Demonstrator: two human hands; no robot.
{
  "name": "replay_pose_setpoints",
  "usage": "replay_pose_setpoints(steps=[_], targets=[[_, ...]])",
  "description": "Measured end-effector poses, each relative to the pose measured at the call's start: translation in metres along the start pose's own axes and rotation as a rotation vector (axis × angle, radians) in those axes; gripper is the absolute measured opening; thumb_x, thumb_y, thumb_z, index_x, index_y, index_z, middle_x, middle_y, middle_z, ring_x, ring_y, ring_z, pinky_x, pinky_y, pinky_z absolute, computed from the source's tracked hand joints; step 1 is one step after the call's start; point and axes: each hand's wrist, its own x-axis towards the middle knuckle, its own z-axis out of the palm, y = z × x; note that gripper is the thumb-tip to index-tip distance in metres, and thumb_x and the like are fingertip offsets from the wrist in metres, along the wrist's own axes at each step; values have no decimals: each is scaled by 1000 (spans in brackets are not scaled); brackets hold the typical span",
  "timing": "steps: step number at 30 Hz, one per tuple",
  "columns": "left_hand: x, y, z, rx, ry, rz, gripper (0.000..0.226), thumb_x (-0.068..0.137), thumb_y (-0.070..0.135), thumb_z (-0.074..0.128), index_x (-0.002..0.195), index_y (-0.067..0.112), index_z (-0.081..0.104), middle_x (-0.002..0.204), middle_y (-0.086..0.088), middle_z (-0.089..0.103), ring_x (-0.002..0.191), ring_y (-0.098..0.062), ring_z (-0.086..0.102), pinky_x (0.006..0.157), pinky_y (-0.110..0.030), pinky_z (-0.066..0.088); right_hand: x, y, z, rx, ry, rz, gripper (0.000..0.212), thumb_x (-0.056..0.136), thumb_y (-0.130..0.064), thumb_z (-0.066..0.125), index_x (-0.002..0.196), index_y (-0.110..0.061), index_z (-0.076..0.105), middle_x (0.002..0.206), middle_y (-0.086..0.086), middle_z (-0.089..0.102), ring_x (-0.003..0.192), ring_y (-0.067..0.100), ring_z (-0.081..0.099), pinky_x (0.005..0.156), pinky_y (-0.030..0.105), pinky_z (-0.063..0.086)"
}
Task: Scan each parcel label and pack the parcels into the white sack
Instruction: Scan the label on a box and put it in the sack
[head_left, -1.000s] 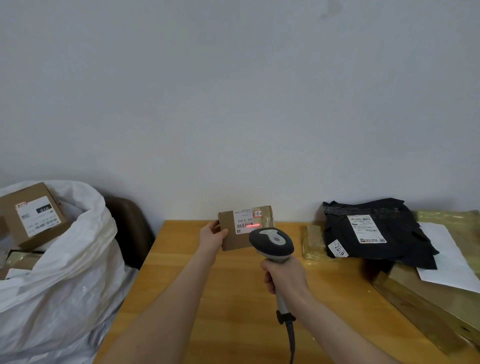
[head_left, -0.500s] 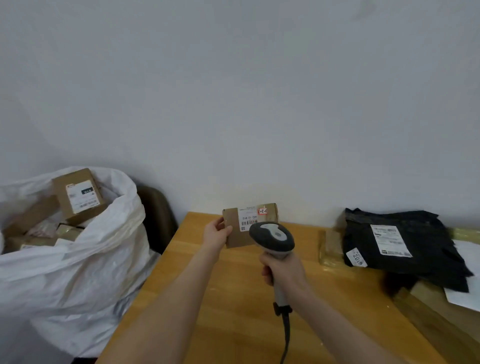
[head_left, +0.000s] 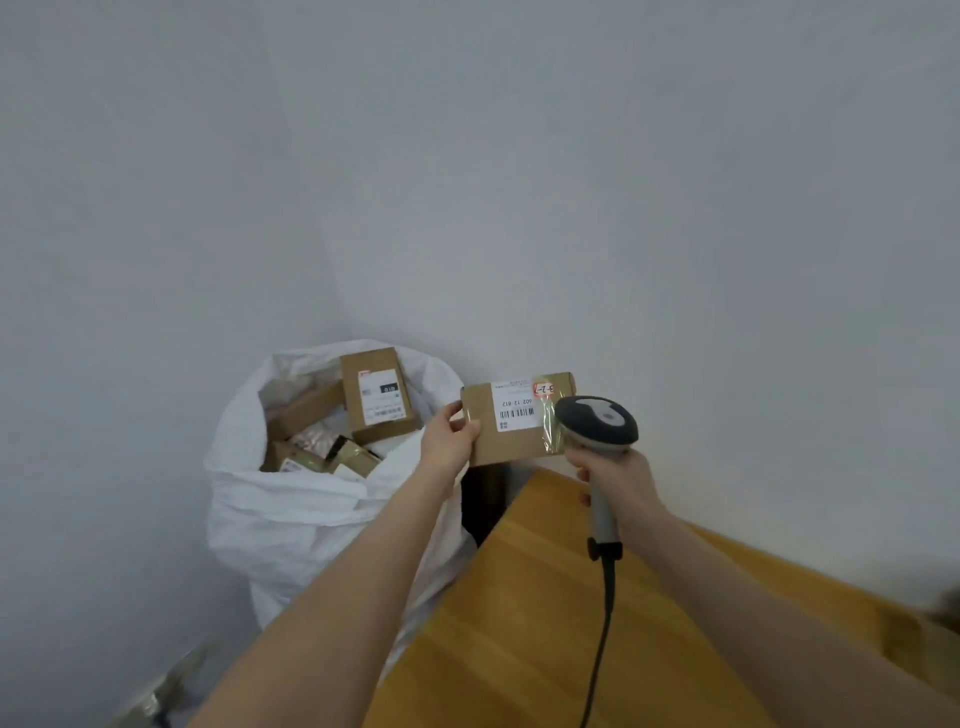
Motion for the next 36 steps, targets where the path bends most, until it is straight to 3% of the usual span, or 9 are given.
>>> replay_pose_setpoints(steps=[3, 9, 13, 15, 20, 22, 27, 31, 36], targets=[[48, 1, -56, 10, 53, 22, 49, 95, 11, 53, 142, 13, 40, 116, -11, 61, 109, -27, 59, 97, -48, 48, 30, -11, 70, 62, -30, 47, 19, 81, -14, 75, 94, -8, 62, 88, 11, 66, 78, 22, 63, 59, 29, 53], [148, -21, -186, 155, 244, 36, 53, 95, 15, 52, 144, 16, 31, 137, -9, 53, 121, -29, 53, 103, -46, 43, 86, -11, 219, 105, -37, 201, 31, 81, -8, 74, 108, -1, 61, 102, 17, 63, 98, 30, 61, 70, 34, 57], [188, -46, -240, 259, 361, -110, 68, 95, 20, 51, 151, 20, 12, 144, -15, 42, 125, -37, 47, 103, -48, 41, 111, 7, 261, 72, -11, 296, 22, 80, -13, 75, 95, -9, 60, 94, 12, 64, 96, 28, 62, 86, 43, 56], [202, -58, -247, 290, 350, -228, 74, 93, 19, 52, 151, 17, 7, 140, -24, 41, 121, -43, 47, 101, -48, 42, 120, 16, 270, 80, 17, 317, 22, 78, -14, 77, 91, -13, 59, 90, 10, 63, 89, 24, 62, 80, 41, 57], [213, -68, -229, 567, 282, -232, 62, 90, 12, 54, 144, -2, 26, 147, -23, 25, 132, -39, 33, 105, -41, 33, 128, 27, 273, 87, 84, 344, 26, 77, -17, 79, 86, -16, 55, 90, 8, 62, 82, 20, 63, 55, 28, 53], [215, -63, -220, 660, 262, -116, 56, 90, 10, 51, 141, -1, 30, 146, -24, 25, 131, -39, 35, 104, -43, 35, 127, 27, 270, 117, 98, 351, 24, 78, -17, 78, 90, -12, 58, 88, 8, 65, 79, 20, 64, 57, 29, 55], [213, -36, -167, 788, 102, 217, 50, 94, 13, 47, 142, 8, 35, 149, -17, 27, 135, -31, 33, 105, -39, 34, 111, 19, 246, 276, 113, 412, 23, 85, -22, 73, 89, -3, 60, 74, 12, 68, 71, 23, 64, 83, 42, 57], [179, -21, -96, 774, -107, 372, 48, 91, 6, 46, 138, 11, 43, 145, -10, 32, 127, -27, 41, 101, -38, 41, 85, 20, 198, 459, 151, 473, 22, 88, -22, 70, 83, -5, 57, 68, 10, 60, 58, 20, 58, 65, 36, 56], [102, -28, -3, 929, -361, 483, 46, 93, 10, 49, 138, 12, 43, 145, -10, 33, 130, -26, 37, 104, -33, 34, 35, 44, 101, 450, 138, 516, 17, 95, -21, 61, 92, -5, 56, 58, 7, 52, 41, 17, 49, 39, 26, 42]])
